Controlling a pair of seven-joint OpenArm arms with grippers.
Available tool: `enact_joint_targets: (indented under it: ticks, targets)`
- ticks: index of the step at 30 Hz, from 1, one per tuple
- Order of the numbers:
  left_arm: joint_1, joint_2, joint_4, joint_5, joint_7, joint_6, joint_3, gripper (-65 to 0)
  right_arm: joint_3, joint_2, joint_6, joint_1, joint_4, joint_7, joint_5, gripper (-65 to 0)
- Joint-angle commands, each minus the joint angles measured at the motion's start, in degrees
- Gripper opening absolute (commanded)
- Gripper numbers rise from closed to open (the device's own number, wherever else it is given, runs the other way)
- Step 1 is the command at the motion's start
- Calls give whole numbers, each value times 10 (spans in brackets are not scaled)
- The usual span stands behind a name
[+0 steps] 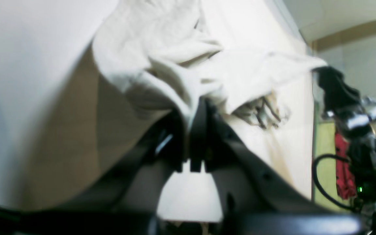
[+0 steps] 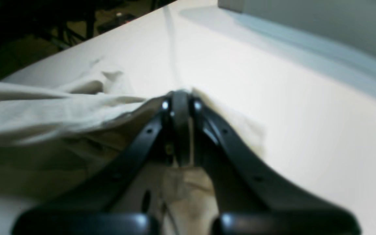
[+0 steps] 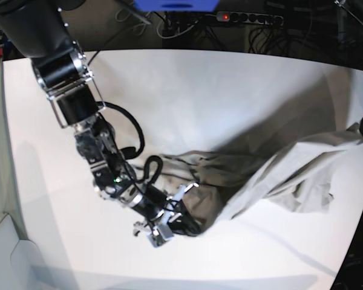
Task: Layout the t-shirt on the table in an organized manner, then fold the t-shirt properly
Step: 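Pull the grasped shirt end with the right gripper away from the left gripper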
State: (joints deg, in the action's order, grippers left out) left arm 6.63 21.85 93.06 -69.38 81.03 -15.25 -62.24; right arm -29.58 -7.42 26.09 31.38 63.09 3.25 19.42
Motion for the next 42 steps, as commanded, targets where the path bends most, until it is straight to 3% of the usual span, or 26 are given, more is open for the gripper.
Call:
enact_joint_targets:
  ticks: [1,10,15,18,20,24,28,34,42]
  targets:
    - [-12,13,8,-21,-10,3,-3,-649,7,-12,7,7,51,-9,10,-650]
    - [-97,14,4,-17,-10,3,64,-649,149,-117,8,-160,361,120,9,-650]
    - [-112,13,2,-16,-10,3,91,-649,154,-127,8,-210,358,128,8,-650]
    - [-112,13,2,-16,-10,3,91,-649,153,-104,8,-207,316,127,8,-644]
    - [-111,13,2,-16,-10,3,89,-649,153,-92,8,-186,289,127,8,-595]
    - [-99,13,2,-16,-10,3,87,-649,150,-60,8,-144,210,127,1,-402]
    - [-90,12,2,-16,-10,3,87,-649,97,-25,8,-113,129,123,-90,-231]
    - [-89,12,2,-16,-10,3,86,-649,69,45,8,-111,62,93,-211,-223]
    - [-88,12,2,-16,-10,3,86,-649,69,65,7,-91,0,40,-251,-223]
